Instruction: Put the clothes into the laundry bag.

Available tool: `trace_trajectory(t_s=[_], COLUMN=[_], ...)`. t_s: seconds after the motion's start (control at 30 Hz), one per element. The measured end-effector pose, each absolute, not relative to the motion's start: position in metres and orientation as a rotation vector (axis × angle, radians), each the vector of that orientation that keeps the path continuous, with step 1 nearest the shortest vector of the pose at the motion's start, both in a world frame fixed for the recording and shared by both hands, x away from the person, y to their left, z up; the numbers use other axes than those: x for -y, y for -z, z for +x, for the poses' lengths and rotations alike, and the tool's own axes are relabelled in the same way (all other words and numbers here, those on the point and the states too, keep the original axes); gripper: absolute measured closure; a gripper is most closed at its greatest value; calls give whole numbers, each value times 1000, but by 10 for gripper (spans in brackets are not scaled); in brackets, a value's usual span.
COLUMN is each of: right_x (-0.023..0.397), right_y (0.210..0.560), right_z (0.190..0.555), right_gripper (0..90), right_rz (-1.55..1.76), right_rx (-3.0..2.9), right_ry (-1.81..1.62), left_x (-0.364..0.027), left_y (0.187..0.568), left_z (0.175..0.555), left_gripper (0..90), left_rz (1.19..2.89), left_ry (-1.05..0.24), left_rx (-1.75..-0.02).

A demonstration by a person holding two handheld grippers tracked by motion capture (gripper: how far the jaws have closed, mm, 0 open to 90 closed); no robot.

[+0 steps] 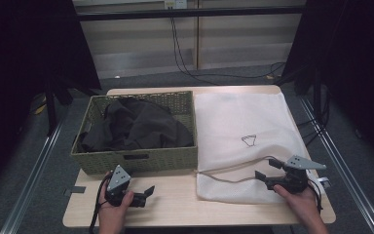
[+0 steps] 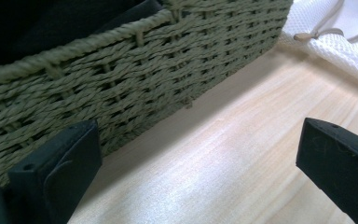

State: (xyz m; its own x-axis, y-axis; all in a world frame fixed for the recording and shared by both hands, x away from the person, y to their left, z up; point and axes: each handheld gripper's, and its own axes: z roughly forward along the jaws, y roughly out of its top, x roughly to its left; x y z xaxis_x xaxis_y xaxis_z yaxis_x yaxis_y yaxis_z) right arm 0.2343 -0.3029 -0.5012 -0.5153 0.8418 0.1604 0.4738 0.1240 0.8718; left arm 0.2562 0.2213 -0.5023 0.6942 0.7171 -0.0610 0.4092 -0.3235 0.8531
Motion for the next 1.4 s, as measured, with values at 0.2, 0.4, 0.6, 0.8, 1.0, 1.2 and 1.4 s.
trace_trajectory(t_s=[0.2, 0.4, 0.6, 0.8, 1.0, 1.2, 1.4], right_x=[305, 307, 298, 291, 277, 256, 240], right_y=[502, 501, 491, 478, 475, 484, 505], right_z=[241, 243, 231, 228, 242, 257, 265], right_gripper=[201, 200, 273, 472, 852, 900, 900], right_rz=[1309, 1289, 1198, 1167, 1150, 1094, 1180], right_rx=[-2086, -2172, -2126, -2091, -2126, -2291, -2379], right_ry=[-1360, -1329, -1254, -1285, -1223, -1146, -1087], left_x=[-219, -220, -218, -195, -162, -94, -30], left_y=[503, 502, 498, 489, 483, 485, 484], left_z=[263, 260, 252, 237, 236, 238, 247], left_gripper=[1, 1, 32, 419, 900, 900, 900], left_rz=[1980, 1962, 1908, 1879, 1890, 2005, 2047], left_ry=[-399, -406, -429, -480, -357, -225, -153], left_rx=[-903, -895, -920, -902, -819, -670, -581])
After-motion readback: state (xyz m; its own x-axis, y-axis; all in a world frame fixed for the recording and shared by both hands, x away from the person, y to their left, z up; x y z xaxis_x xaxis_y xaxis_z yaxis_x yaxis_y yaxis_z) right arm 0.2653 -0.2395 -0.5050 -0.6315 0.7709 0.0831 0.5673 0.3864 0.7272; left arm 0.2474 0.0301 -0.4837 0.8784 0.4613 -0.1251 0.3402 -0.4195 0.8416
